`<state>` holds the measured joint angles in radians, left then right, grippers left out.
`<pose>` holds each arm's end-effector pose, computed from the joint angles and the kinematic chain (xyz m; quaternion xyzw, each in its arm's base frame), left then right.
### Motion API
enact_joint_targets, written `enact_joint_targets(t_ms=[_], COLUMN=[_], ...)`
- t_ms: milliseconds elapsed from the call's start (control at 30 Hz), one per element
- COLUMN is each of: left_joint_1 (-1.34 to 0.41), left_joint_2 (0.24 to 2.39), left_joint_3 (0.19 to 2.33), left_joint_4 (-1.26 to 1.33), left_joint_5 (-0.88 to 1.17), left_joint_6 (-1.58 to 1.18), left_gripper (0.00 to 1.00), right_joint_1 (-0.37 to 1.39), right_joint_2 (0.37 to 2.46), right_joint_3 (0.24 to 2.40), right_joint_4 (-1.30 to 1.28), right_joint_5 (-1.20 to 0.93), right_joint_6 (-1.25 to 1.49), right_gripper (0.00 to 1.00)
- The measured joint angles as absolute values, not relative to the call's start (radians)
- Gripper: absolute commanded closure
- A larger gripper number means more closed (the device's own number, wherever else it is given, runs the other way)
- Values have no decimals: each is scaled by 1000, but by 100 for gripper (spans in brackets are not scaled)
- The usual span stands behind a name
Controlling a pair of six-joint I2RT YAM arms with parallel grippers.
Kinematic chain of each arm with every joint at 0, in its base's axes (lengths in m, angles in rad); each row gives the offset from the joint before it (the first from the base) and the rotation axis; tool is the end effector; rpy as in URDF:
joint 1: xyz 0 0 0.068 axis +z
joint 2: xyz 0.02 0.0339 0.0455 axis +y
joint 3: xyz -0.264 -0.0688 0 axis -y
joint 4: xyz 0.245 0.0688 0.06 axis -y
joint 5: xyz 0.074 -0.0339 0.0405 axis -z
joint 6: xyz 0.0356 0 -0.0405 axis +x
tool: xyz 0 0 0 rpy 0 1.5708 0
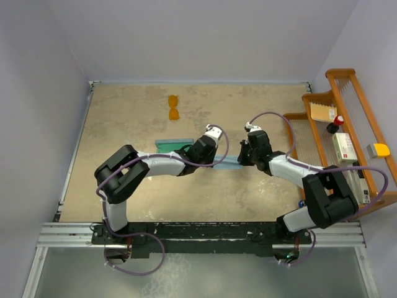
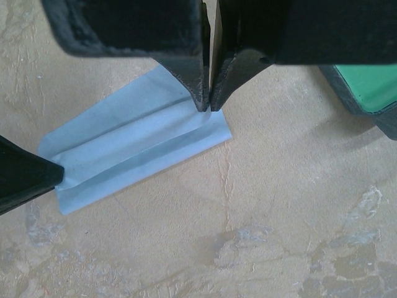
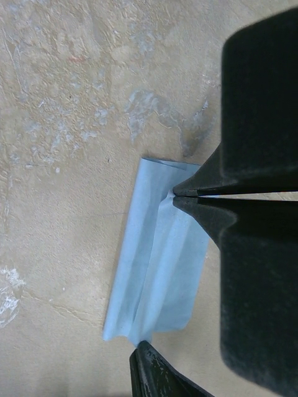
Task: Organize the sunglasses
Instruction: Fold the glasses cleaning cloth at the center of the board.
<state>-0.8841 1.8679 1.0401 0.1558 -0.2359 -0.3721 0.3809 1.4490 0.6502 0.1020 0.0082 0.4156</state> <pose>0.2551 -0.2980 0.1585 0.1770 0.8782 -0.1677 0.4113 0.2655 0.1060 0.1715 0.0175 0.9059 0.1607 0.3915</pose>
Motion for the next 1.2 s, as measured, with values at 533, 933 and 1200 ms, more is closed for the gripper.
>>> enact_joint_targets(t_ms=[533, 933, 1200], left_joint_1=[-886, -900, -906], left_joint_2=[1868, 1868, 1868], left_joint_3=[1021, 1021, 1021], left_joint_4=[179, 194, 200], left_joint_5=[-211, -204, -204], left_joint_6=[-375, -382, -383], left_gripper=[100, 100, 100], right_joint_1=[386, 386, 386], right_joint_2=[1449, 1449, 1449], right_joint_3=[648, 648, 653], right_joint_4=[100, 92, 65], right_joint_5=[14, 32, 35], right_joint_6=[416, 416, 416], right_gripper=[100, 100, 100])
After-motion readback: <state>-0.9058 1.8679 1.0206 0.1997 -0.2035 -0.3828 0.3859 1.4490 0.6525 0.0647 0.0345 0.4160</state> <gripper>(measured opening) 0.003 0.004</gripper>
